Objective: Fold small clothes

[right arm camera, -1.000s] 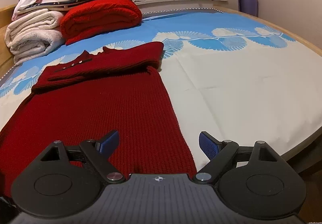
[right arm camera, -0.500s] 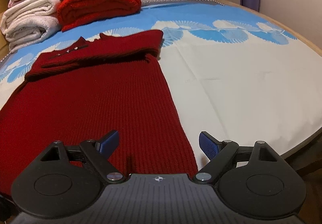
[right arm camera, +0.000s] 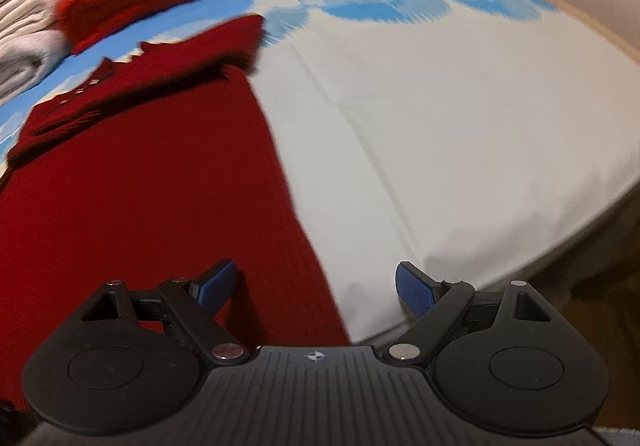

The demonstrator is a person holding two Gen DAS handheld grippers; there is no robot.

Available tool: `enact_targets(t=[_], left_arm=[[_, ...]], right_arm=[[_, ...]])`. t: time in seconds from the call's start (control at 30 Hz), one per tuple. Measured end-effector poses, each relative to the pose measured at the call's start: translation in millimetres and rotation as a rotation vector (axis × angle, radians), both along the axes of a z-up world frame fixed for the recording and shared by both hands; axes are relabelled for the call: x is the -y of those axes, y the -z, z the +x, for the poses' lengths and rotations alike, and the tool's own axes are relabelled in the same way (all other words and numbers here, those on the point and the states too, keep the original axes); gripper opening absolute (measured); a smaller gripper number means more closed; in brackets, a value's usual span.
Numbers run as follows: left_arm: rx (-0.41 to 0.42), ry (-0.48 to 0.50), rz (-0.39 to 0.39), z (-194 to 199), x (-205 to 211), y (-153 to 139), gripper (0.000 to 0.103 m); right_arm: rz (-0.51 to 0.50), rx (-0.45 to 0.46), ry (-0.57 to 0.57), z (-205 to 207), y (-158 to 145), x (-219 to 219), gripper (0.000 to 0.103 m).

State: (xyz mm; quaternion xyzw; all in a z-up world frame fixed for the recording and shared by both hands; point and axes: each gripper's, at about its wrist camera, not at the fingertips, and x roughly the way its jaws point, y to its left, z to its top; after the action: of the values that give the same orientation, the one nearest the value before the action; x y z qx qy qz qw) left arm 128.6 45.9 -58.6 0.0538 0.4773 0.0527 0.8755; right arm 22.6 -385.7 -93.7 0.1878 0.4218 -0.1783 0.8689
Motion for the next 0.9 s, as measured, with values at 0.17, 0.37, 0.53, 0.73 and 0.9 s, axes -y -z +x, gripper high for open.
enact_targets(t=[0.17, 0.37, 0.53, 0.73, 0.9], left_arm=[[0.009, 0.001, 0.007, -2.1, 0.9, 0.9, 0.103], [0.012, 0.000, 0.004, -3.1, 1.0, 0.9, 0.103], [0.012, 0.006, 0.006, -2.7, 1.1, 1.0, 0.103], [0.020, 0.016, 0.021, -3.8, 4.1, 1.3, 0.103], [0.020, 0.012, 0.018, -3.4, 3.4, 1.3, 0.103]], right_arm=[[0.026, 0.003, 0.012, -0.7, 2.3, 1.1, 0.087], [0.018, -0.007, -0.030, 2.9, 3.5, -5.6, 0.087], [0.014, -0.015, -0.044, 5.1, 3.8, -7.9, 0.088], [0.020, -0.020, -0.070, 6.0, 4.2, -11.0, 0.089], [0.025, -0.023, -0.092, 7.8, 3.7, -16.1, 0.090]])
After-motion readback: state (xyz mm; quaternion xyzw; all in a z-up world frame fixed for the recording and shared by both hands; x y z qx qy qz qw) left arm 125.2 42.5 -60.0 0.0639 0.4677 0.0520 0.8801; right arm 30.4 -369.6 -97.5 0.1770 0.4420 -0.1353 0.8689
